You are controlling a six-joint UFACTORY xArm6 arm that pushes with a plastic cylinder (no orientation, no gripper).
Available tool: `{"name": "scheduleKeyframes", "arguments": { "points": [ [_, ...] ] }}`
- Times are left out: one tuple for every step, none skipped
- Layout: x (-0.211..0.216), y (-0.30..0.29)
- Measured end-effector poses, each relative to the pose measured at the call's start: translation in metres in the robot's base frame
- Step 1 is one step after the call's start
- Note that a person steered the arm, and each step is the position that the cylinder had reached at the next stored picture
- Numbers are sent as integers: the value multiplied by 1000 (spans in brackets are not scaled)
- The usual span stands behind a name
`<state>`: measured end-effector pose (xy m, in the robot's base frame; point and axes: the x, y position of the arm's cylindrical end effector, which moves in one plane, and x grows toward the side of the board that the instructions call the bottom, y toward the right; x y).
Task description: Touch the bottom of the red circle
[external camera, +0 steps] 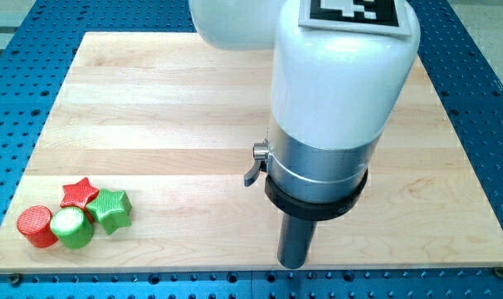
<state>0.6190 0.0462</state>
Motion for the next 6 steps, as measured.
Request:
{"name": "scheduleKeyframes", "arguments": {
  "points": [
    [-1, -53],
    [-1, -164],
    [-1, -194],
    [0, -204],
    [-1, -247],
    [-1, -284]
  ]
}}
